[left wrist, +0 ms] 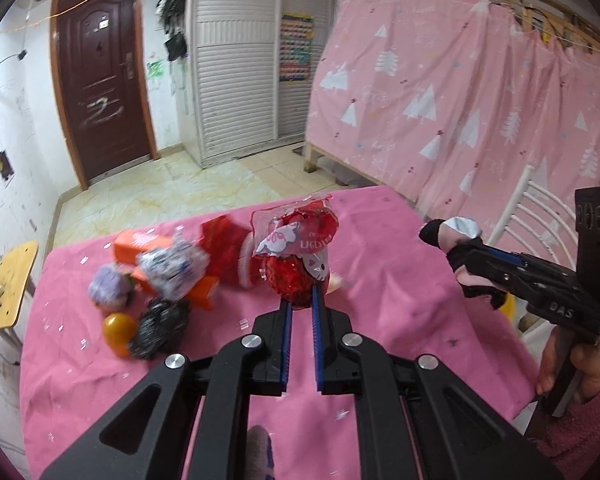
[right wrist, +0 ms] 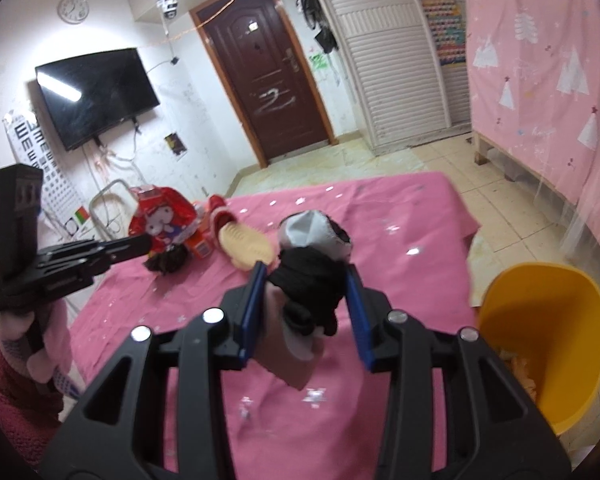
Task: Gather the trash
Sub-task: 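Carry the red candy bag to the yellow bin and open the left gripper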
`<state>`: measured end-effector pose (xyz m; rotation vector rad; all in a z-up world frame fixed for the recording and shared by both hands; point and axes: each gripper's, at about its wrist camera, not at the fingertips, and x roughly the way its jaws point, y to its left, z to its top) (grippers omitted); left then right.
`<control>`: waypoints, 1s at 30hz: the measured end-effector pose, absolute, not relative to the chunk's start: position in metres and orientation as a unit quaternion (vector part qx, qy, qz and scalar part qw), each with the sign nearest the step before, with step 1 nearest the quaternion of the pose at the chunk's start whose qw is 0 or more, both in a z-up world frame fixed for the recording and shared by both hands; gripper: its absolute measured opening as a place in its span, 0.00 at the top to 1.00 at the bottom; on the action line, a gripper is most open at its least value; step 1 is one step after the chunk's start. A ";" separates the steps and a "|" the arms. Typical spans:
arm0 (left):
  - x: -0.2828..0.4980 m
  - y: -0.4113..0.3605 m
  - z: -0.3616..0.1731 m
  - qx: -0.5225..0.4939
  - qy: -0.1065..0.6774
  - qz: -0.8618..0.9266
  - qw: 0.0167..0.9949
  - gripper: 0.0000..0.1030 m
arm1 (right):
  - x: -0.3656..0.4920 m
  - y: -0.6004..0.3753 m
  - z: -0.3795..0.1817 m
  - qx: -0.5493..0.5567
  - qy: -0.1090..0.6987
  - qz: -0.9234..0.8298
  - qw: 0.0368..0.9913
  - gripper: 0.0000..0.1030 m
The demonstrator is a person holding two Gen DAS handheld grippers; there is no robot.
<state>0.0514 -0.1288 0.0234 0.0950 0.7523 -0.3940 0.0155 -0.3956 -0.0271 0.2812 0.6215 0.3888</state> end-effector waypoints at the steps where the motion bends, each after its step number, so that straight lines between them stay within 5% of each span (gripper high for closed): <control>1: 0.051 -0.135 0.025 0.049 0.364 -0.197 0.909 0.99 | 0.014 -0.402 -0.027 0.141 0.299 0.182 0.926 0.63; 30: 0.059 -0.360 0.008 0.124 0.382 -0.330 0.854 0.99 | 0.004 -0.552 -0.075 0.222 0.281 -0.011 0.934 0.63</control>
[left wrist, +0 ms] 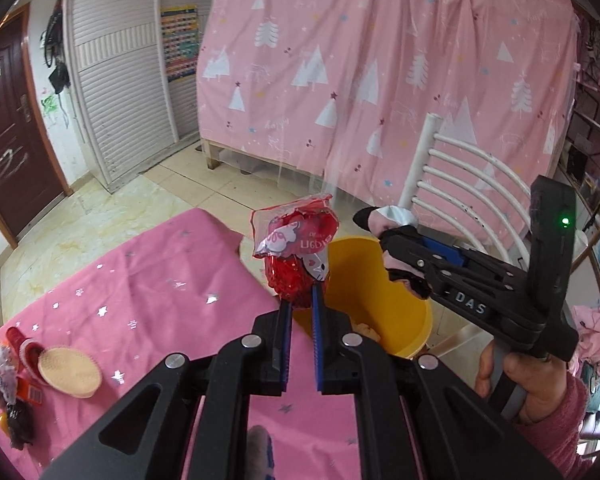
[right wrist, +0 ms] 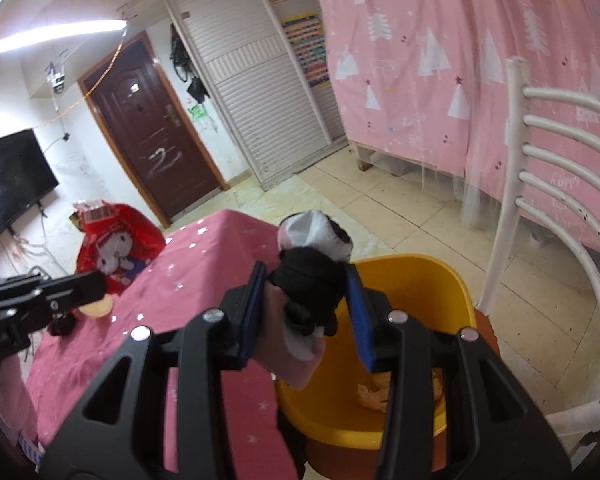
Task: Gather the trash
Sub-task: 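Carry the red candy bag to the yellow bin and open the left gripper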
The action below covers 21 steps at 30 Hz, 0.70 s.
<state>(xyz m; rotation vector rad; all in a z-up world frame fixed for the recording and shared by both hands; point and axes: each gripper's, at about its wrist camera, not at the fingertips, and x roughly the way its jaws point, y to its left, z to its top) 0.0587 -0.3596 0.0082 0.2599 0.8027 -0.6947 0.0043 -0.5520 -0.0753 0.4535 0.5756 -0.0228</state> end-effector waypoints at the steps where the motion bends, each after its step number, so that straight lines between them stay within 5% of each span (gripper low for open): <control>1: 0.060 -0.364 0.007 0.124 0.383 -0.332 0.853 0.99 | 0.005 -0.557 -0.079 0.222 0.283 -0.019 0.933 0.63; 7: 0.069 -0.392 -0.005 0.112 0.396 -0.351 0.841 0.99 | 0.003 -0.570 -0.089 0.216 0.278 -0.057 0.934 0.39; 21: 0.086 -0.430 -0.044 0.101 0.440 -0.346 0.823 0.91 | -0.006 -0.593 -0.088 0.260 0.255 -0.064 0.929 0.37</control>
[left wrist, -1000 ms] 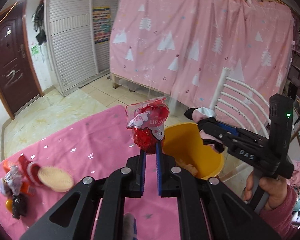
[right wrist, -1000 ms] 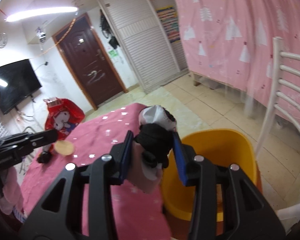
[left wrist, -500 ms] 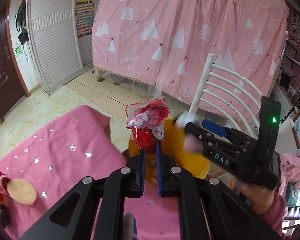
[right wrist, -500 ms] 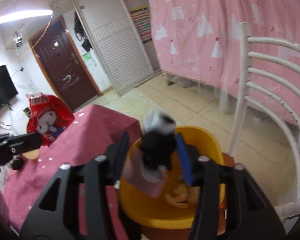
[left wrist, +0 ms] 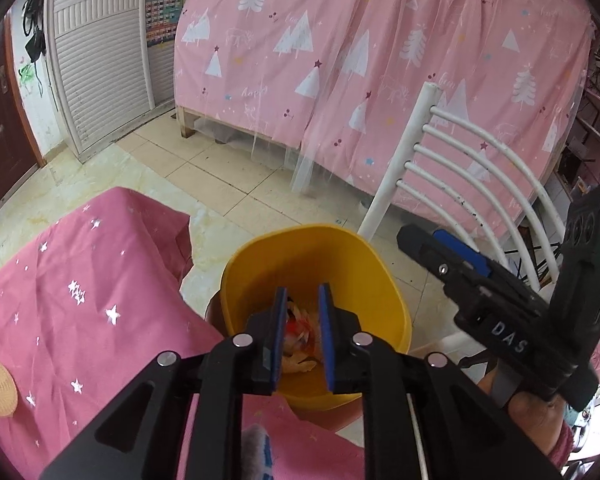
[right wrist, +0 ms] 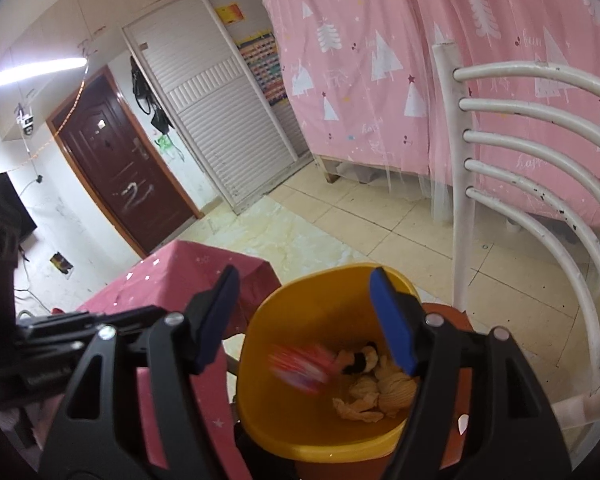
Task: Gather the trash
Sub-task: 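Carry the red candy bag to the yellow bin and open the left gripper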
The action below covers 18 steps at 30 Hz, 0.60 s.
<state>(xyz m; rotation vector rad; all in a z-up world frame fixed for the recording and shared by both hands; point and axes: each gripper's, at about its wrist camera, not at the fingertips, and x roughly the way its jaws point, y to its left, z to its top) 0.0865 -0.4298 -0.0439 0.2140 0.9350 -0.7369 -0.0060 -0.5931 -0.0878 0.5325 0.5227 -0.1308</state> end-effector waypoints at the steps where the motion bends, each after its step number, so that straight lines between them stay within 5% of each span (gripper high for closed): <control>1: 0.086 -0.428 -0.044 0.099 0.441 -0.346 0.822 0.91 | -0.006 -0.591 -0.087 0.259 0.255 -0.062 0.930 0.37; 6: 0.085 -0.410 -0.032 0.087 0.434 -0.339 0.830 0.86 | -0.004 -0.580 -0.082 0.251 0.255 -0.048 0.933 0.37; 11: 0.084 -0.383 -0.015 0.068 0.423 -0.330 0.841 0.64 | 0.002 -0.554 -0.075 0.223 0.260 -0.031 0.939 0.37; 18: 0.079 -0.337 0.015 0.060 0.392 -0.314 0.863 0.56 | 0.014 -0.516 -0.069 0.210 0.272 0.007 0.939 0.37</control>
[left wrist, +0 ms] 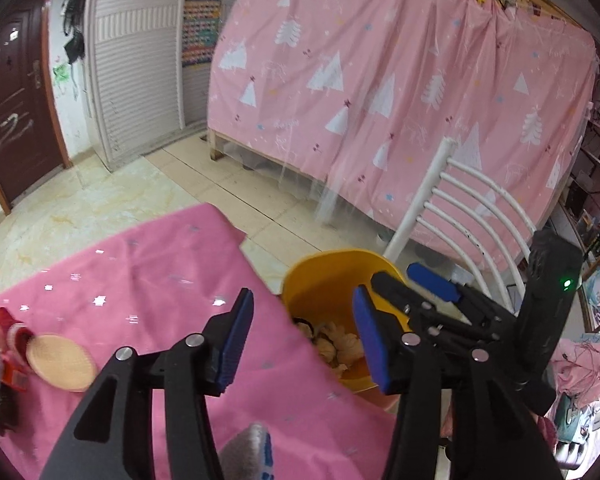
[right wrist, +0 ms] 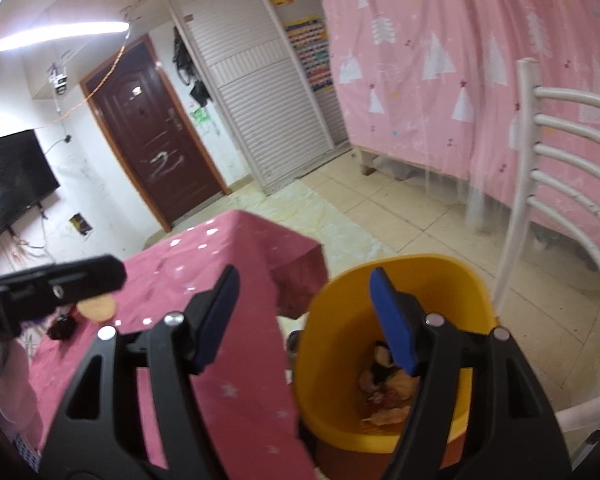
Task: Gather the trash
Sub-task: 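Carry the red candy bag to the yellow bin and open the left gripper, then move both grippers back over the items on the pink table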
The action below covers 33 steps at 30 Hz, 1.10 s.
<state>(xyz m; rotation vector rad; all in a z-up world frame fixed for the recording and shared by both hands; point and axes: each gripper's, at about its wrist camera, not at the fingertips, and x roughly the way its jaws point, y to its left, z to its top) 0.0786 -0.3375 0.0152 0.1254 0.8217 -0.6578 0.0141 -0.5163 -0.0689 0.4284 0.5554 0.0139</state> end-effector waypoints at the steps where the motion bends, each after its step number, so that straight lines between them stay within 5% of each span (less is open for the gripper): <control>1: 0.079 -0.331 0.019 0.057 0.388 -0.310 0.866 0.55 | 0.017 -0.507 -0.066 0.204 0.274 0.013 0.940 0.37; 8: 0.083 -0.269 0.042 0.034 0.361 -0.272 0.891 0.43 | 0.035 -0.458 -0.041 0.175 0.278 0.056 0.943 0.37; 33: 0.133 -0.023 0.054 -0.033 0.342 -0.090 0.935 0.39 | 0.116 -0.261 -0.004 0.069 0.323 0.216 0.919 0.37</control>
